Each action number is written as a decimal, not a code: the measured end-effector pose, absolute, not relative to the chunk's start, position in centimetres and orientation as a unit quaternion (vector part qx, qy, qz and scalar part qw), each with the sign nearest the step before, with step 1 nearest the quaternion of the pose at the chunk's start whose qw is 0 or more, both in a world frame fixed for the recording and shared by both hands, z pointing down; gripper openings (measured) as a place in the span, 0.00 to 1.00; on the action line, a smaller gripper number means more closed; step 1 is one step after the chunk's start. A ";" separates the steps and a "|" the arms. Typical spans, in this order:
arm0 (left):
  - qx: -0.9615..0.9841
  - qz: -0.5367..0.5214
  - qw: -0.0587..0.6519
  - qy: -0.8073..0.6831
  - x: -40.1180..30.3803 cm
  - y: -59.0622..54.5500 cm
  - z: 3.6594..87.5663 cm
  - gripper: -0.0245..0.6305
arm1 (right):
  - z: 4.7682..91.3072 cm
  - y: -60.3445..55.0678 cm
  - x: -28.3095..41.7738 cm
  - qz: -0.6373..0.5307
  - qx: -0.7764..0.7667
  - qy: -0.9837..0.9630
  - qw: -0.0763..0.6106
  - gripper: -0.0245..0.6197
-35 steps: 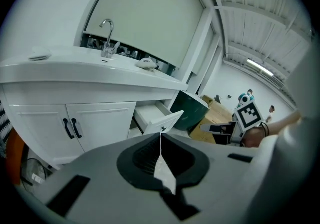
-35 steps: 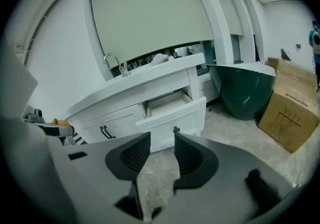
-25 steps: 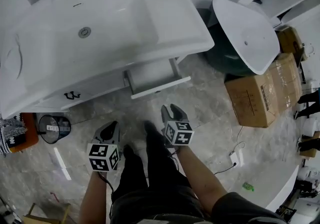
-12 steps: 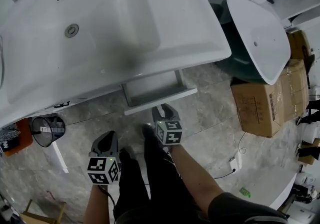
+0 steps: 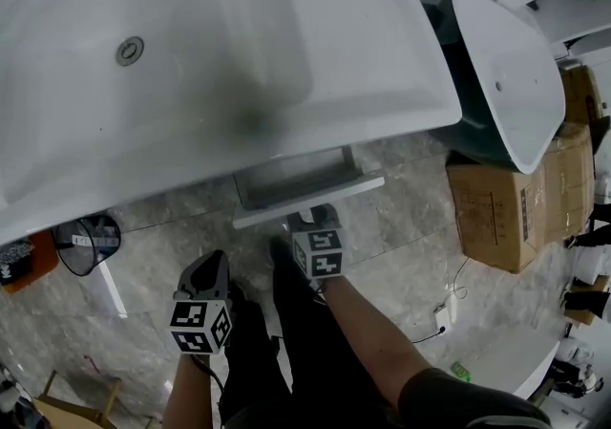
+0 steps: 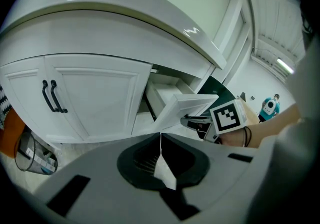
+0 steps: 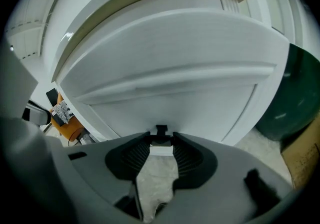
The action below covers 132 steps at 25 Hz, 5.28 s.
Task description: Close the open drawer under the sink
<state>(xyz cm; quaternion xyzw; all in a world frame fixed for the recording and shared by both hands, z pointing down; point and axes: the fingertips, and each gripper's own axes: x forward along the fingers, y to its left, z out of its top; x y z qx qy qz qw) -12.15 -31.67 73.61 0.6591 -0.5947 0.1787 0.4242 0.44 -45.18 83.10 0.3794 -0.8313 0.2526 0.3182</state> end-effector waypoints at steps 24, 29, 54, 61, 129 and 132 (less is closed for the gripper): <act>0.646 0.164 0.420 -0.616 -13.8 -35.5 74.3 0.06 | 82.7 -53.1 -4.3 0.266 0.370 -0.839 0.296 0.27; 0.641 0.161 0.419 -0.622 -13.7 -35.9 74.2 0.06 | 82.6 -54.9 -5.4 0.267 0.370 -0.840 0.293 0.27; 0.632 0.108 0.391 -0.661 -20.0 -29.6 64.0 0.06 | 73.1 -46.5 -4.2 0.339 0.415 -0.807 0.249 0.31; 0.684 0.108 0.352 -0.630 -21.9 -23.8 57.2 0.06 | 62.7 -40.6 -5.0 0.315 0.441 -0.819 0.191 0.30; 0.792 0.096 0.189 -0.573 -1.7 19.0 40.5 0.06 | 43.4 12.9 12.0 0.210 0.413 -0.881 0.096 0.08; 0.793 0.094 0.188 -0.572 -1.2 19.2 40.2 0.06 | 43.1 13.0 12.7 0.209 0.417 -0.880 0.092 0.08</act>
